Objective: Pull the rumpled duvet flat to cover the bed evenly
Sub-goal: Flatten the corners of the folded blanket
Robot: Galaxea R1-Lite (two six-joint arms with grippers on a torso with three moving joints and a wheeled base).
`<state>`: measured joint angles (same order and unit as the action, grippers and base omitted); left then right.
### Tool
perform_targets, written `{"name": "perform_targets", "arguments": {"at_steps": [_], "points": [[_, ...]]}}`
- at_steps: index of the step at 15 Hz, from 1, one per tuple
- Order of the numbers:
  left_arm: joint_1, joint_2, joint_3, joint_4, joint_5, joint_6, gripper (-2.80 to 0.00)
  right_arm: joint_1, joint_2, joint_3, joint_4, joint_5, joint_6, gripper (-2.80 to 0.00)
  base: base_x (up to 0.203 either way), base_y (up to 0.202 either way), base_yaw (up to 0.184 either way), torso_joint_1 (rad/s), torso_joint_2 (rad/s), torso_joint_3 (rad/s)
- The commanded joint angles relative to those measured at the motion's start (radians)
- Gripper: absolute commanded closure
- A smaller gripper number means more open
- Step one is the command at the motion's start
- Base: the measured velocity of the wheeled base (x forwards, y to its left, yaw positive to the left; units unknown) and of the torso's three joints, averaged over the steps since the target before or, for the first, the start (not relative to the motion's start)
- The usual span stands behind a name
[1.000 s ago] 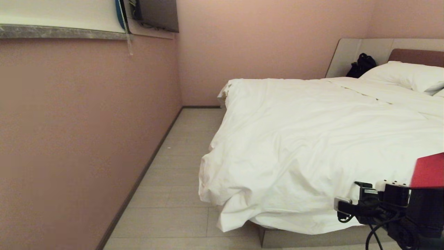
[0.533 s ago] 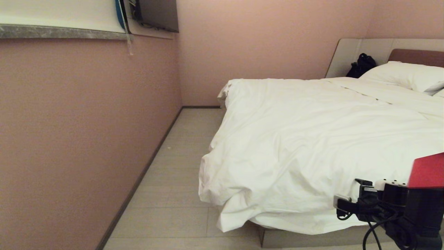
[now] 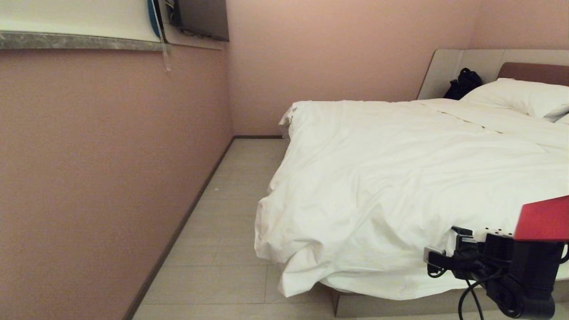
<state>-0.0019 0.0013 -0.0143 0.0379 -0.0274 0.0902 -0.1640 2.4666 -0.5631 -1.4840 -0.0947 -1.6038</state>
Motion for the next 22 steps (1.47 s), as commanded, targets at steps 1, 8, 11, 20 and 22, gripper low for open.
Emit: {"name": "perform_targets", "arguments": {"at_steps": [1, 8, 11, 20, 22], "points": [[-0.001, 0.0, 0.0, 0.0, 0.0, 0.0, 0.0, 0.0, 0.014, -0.015, -0.008, 0.0, -0.008, -2.8, 0.0, 0.0, 0.0, 0.0, 0.0, 0.0], [0.0, 0.0, -0.001, 0.0, 0.0, 0.0, 0.0, 0.0, 0.034, -0.052, -0.004, 0.0, -0.005, 0.0, 0.0, 0.0, 0.0, 0.0, 0.0, 0.0], [0.0, 0.001, 0.0, 0.0, 0.0, 0.0, 0.0, 0.0, 0.043, -0.056, -0.002, 0.0, -0.004, 0.0, 0.0, 0.0, 0.0, 0.0, 0.0, 0.0], [-0.001, 0.002, 0.0, 0.0, 0.0, 0.0, 0.0, -0.002, 0.028, -0.056, 0.0, 0.0, 0.019, 0.0, 0.0, 0.0, 0.0, 0.0, 0.0, 0.0], [0.0, 0.0, 0.0, 0.0, 0.0, 0.0, 0.0, -0.003, 0.0, -0.001, 0.002, 0.003, 0.029, 0.0, 0.0, 0.0, 0.0, 0.0, 0.0, 0.0]]}}
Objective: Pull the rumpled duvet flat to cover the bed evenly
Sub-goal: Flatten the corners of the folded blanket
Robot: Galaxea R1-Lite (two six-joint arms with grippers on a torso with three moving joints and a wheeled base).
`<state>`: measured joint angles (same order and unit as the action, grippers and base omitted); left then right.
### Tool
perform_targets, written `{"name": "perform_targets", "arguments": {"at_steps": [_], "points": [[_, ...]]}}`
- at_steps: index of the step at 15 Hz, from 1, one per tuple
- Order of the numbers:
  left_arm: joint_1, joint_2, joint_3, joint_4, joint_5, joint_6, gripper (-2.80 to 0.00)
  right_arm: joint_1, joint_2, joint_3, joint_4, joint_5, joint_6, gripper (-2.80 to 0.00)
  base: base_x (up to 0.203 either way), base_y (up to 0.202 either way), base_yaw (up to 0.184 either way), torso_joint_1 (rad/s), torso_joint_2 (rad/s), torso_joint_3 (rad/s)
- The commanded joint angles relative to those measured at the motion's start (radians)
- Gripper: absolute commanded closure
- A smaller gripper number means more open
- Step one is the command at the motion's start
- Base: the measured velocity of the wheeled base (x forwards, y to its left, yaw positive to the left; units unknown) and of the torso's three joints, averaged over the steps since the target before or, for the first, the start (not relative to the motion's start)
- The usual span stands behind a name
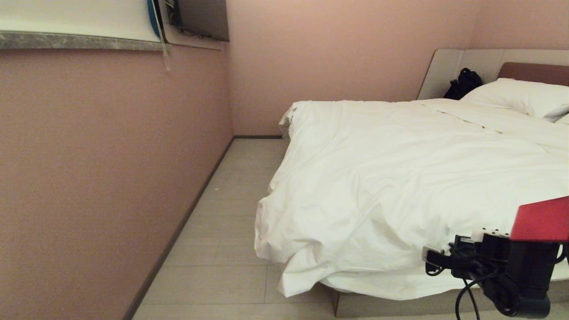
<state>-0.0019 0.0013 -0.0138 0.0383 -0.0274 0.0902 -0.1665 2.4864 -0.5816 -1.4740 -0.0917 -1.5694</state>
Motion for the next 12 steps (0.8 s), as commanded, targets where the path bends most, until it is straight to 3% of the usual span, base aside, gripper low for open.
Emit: {"name": "perform_targets", "arguments": {"at_steps": [1, 8, 12], "points": [[0.0, 0.0, 0.0, 0.0, 0.0, 0.0, 0.0, -0.001, -0.034, 0.052, -0.009, 0.003, -0.002, 0.0, 0.0, 0.0, 0.0, 0.0, 0.0, 0.0], [0.0, 0.0, 0.0, 0.0, 0.0, 0.0, 0.0, -0.001, -0.135, 0.272, -0.014, 0.052, 0.01, 0.0, 0.0, 0.0, 0.0, 0.0, 0.0, 0.0], [0.0, 0.0, 0.0, 0.0, 0.0, 0.0, 0.0, -0.007, -0.128, 0.251, -0.016, 0.052, 0.031, 0.0, 0.0, 0.0, 0.0, 0.0, 0.0, 0.0]]}}
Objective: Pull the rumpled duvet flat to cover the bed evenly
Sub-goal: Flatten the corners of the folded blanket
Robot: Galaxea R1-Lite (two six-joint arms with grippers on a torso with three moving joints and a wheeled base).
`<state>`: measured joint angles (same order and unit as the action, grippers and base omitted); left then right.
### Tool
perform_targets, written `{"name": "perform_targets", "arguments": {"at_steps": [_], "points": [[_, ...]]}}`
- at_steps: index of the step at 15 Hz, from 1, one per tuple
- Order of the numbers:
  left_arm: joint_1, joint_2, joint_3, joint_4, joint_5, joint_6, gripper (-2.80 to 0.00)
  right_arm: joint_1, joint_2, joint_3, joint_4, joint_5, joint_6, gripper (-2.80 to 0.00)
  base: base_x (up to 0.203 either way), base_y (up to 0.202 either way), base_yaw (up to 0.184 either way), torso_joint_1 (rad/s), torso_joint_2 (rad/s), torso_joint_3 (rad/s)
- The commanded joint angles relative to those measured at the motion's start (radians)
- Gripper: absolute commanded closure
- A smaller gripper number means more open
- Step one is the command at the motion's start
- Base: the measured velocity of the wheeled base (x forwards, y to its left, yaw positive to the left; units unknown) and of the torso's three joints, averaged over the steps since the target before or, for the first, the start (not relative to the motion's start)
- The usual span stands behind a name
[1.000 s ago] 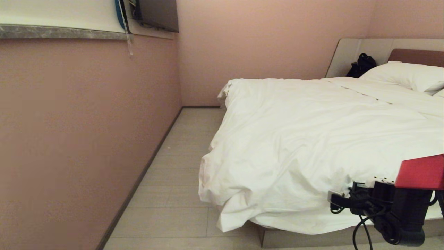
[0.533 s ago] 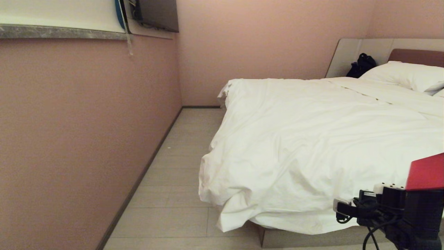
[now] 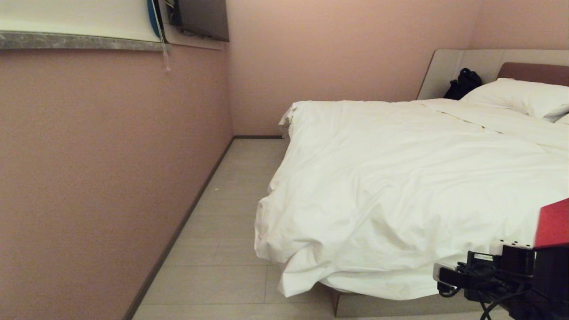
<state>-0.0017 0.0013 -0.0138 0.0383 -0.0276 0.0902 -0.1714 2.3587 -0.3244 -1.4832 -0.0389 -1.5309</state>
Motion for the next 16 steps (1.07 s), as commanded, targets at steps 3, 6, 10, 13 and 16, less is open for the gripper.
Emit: {"name": "perform_targets", "arguments": {"at_steps": [3, 6, 10, 13, 16], "points": [[0.0, 0.0, 0.0, 0.0, 0.0, 0.0, 0.0, -0.006, 0.027, -0.081, -0.005, -0.01, -0.01, 0.0, 0.0, 0.0, 0.0, 0.0, 0.0, 0.0], [0.0, 0.0, 0.0, 0.0, 0.0, 0.0, 0.0, -0.007, 0.039, -0.12, -0.003, -0.015, -0.014, -2.8, 0.0, 0.0, 0.0, 0.0, 0.0, 0.0], [-0.001, 0.0, 0.0, 0.0, 0.0, 0.0, 0.0, -0.007, 0.054, -0.145, -0.002, -0.026, -0.015, -2.8, 0.0, 0.0, 0.0, 0.0, 0.0, 0.0], [0.0, 0.0, 0.0, 0.0, 0.0, 0.0, 0.0, -0.008, 0.085, -0.212, -0.002, -0.032, -0.031, -2.8, 0.0, 0.0, 0.0, 0.0, 0.0, 0.0], [0.0, 0.0, 0.0, 0.0, 0.0, 0.0, 0.0, -0.013, 0.114, -0.293, 0.03, -0.033, -0.071, -2.8, 0.0, 0.0, 0.0, 0.0, 0.0, 0.0]]}}
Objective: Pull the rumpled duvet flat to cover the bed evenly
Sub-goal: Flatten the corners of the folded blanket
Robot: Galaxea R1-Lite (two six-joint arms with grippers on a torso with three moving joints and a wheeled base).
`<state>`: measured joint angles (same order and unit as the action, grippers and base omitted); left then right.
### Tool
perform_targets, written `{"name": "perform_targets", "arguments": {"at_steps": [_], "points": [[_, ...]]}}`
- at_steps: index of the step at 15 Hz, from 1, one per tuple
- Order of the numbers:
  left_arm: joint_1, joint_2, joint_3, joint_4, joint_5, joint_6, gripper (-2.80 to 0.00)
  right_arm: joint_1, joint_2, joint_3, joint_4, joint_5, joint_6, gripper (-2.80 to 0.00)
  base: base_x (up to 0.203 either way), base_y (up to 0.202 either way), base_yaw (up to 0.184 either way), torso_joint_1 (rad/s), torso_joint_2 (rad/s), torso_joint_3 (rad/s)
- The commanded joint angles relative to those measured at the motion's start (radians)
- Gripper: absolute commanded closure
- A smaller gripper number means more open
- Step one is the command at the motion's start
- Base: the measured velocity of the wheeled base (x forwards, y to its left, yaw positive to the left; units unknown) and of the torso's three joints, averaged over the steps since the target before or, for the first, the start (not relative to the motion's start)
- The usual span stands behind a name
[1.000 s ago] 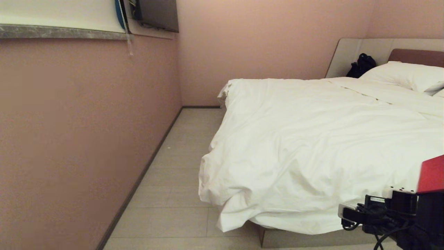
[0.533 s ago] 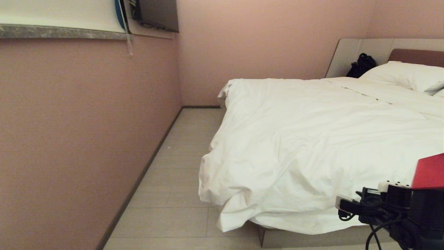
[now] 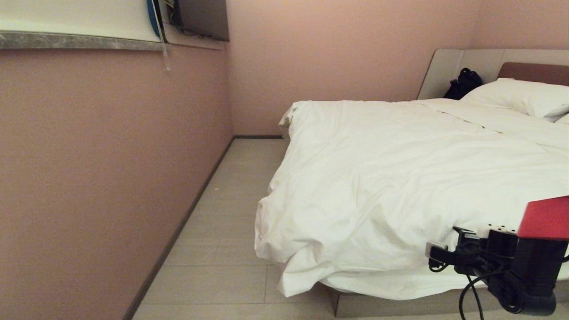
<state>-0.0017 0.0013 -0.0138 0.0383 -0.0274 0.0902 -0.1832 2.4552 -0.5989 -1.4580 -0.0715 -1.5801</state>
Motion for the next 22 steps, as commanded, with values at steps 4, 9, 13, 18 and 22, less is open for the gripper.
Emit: {"name": "perform_targets", "arguments": {"at_steps": [4, 9, 13, 18, 22], "points": [[0.0, 0.001, 0.0, 0.0, 0.0, 0.0, 0.0, -0.001, 0.021, -0.065, 0.066, -0.001, -0.023, -2.8, 0.0, 0.0, 0.0, 0.0, 0.0, 0.0], [0.0, 0.0, 0.0, 0.0, 0.0, 0.0, 0.0, 0.0, 0.023, -0.141, 0.138, -0.017, -0.023, -2.8, 0.0, 0.0, 0.0, 0.0, 0.0, 0.0], [0.0, 0.0, 0.0, 0.0, 0.0, 0.0, 0.0, 0.001, 0.03, -0.174, 0.137, -0.019, -0.056, -2.8, 0.0, 0.0, 0.0, 0.0, 0.0, 0.0], [-0.001, 0.0, 0.0, 0.0, 0.0, 0.0, 0.0, 0.003, 0.01, -0.181, 0.127, -0.055, -0.127, -2.8, 0.0, 0.0, 0.0, 0.0, 0.0, 0.0], [0.0, 0.0, 0.0, 0.0, 0.0, 0.0, 0.0, 0.004, 0.036, -0.22, 0.07, -0.057, -0.141, -2.8, 0.0, 0.0, 0.0, 0.0, 0.0, 0.0]]}}
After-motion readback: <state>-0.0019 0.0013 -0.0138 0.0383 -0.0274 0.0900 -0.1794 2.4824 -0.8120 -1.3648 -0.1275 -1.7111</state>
